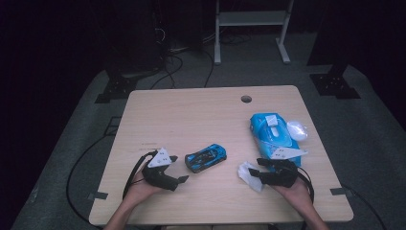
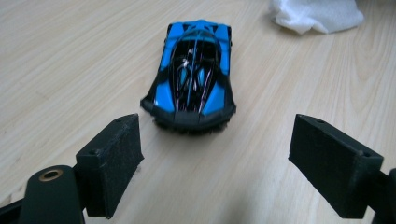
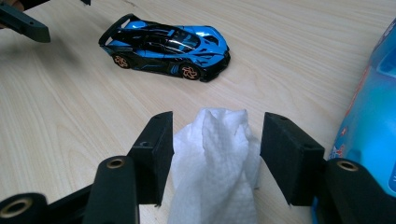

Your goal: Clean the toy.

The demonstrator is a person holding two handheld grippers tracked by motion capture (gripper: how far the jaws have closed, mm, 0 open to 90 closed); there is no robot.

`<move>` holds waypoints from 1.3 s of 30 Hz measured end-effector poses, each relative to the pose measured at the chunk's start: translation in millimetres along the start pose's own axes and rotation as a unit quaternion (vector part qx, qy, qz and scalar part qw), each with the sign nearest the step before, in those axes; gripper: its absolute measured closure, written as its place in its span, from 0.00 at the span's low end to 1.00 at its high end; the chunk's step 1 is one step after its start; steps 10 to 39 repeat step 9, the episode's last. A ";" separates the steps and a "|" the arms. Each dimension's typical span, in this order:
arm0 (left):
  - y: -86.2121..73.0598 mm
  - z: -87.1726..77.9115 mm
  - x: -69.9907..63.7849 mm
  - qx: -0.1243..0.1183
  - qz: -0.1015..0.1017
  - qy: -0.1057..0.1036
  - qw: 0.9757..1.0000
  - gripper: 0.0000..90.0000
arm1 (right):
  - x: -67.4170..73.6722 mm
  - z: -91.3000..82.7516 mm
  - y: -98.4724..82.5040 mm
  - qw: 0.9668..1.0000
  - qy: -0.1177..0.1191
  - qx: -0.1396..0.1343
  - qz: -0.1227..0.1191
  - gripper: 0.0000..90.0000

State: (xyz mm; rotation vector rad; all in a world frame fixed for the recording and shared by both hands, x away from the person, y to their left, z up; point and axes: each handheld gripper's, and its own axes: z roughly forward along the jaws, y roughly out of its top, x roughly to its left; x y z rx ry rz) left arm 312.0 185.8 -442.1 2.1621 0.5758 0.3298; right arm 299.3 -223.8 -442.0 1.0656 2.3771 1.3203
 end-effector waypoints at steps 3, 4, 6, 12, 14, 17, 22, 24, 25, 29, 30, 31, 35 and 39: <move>-6.8 -4.6 2.0 -0.009 -0.013 0.003 1.000 0.18 | -0.3 -0.8 -0.9 1.000 -0.001 -0.003 0.002 0.47; -9.1 -6.1 2.4 -0.014 -0.017 0.005 1.000 0.18 | -0.5 -0.9 -1.2 1.000 -0.001 -0.004 0.002 0.47; -12.0 -8.5 3.0 -0.018 -0.022 0.009 1.000 0.18 | -1.1 -2.8 -2.5 1.000 -0.001 -0.015 0.011 0.47; -17.8 -13.6 4.8 -0.026 -0.035 0.016 0.999 0.18 | -1.0 -5.9 -4.1 0.999 0.000 -0.030 0.016 0.46; -17.8 -13.6 4.8 -0.026 -0.035 0.016 0.999 0.18 | -1.0 -5.9 -4.1 0.999 0.000 -0.030 0.016 0.46; -17.8 -13.6 4.8 -0.026 -0.035 0.016 0.999 0.18 | -1.0 -5.9 -4.1 0.999 0.000 -0.030 0.016 0.46; -17.8 -13.6 4.8 -0.026 -0.035 0.016 0.999 0.18 | -1.0 -5.9 -4.1 0.999 0.000 -0.030 0.016 0.46; -17.8 -13.6 4.8 -0.026 -0.035 0.016 0.999 0.18 | -1.0 -5.9 -4.1 0.999 0.000 -0.030 0.016 0.46; -17.8 -13.6 4.8 -0.026 -0.035 0.016 0.999 0.18 | -1.0 -5.9 -4.1 0.999 0.000 -0.030 0.016 0.46; -17.8 -13.6 4.8 -0.026 -0.035 0.016 0.999 0.18 | -1.0 -5.9 -4.1 0.999 0.000 -0.030 0.016 0.46; -17.8 -13.6 4.8 -0.026 -0.035 0.016 0.999 0.18 | -1.0 -5.9 -4.1 0.999 0.000 -0.030 0.016 0.46; -17.8 -13.6 4.8 -0.026 -0.035 0.016 0.999 0.18 | -1.0 -5.9 -4.1 0.999 0.000 -0.030 0.016 0.46; -17.8 -13.6 4.8 -0.026 -0.035 0.016 0.999 0.18 | -1.0 -5.9 -4.1 0.999 0.000 -0.030 0.016 0.46; -17.8 -13.6 4.8 -0.026 -0.035 0.016 0.999 0.18 | -1.0 -5.9 -4.1 0.999 0.000 -0.030 0.016 0.46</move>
